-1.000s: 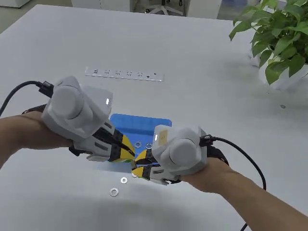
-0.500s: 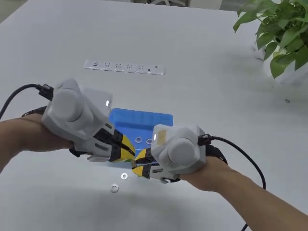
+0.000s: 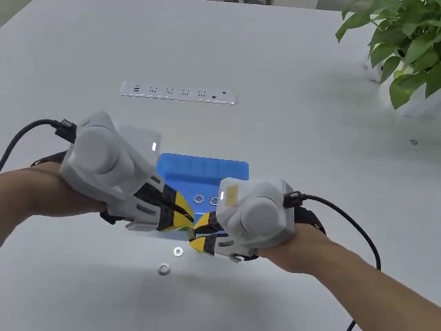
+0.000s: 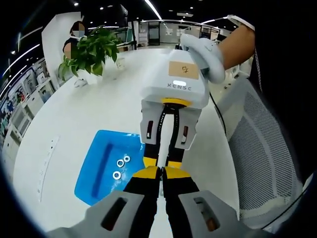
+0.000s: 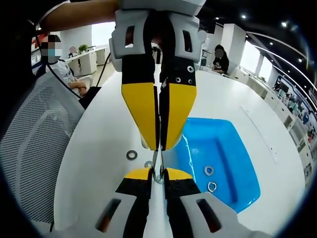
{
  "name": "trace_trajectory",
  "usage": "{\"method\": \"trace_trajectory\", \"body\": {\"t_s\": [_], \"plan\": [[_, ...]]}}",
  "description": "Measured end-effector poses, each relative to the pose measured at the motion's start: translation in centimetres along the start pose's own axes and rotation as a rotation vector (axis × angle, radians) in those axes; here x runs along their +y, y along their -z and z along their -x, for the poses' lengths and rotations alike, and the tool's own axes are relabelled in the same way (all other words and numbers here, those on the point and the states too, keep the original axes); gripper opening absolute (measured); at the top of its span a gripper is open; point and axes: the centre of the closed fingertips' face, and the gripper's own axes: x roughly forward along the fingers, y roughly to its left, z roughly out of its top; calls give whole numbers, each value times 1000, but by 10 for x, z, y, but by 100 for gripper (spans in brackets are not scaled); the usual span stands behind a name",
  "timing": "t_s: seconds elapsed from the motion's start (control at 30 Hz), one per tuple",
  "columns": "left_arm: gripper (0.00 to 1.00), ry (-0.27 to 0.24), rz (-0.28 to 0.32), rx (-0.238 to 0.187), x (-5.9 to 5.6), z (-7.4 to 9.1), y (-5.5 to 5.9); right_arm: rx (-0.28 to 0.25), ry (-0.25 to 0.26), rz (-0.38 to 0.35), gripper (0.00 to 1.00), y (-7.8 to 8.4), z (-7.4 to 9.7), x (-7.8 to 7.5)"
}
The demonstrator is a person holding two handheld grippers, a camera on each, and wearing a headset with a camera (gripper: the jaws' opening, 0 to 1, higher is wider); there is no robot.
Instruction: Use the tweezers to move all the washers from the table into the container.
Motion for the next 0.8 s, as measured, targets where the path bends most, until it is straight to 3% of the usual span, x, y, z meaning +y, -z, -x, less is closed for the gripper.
{"method": "trace_trajectory", "body": {"t_s": [0.8], "plan": [[6,14,-4,15,2,-6,-1,-4,-1,-41,9,1,2,-1]]}}
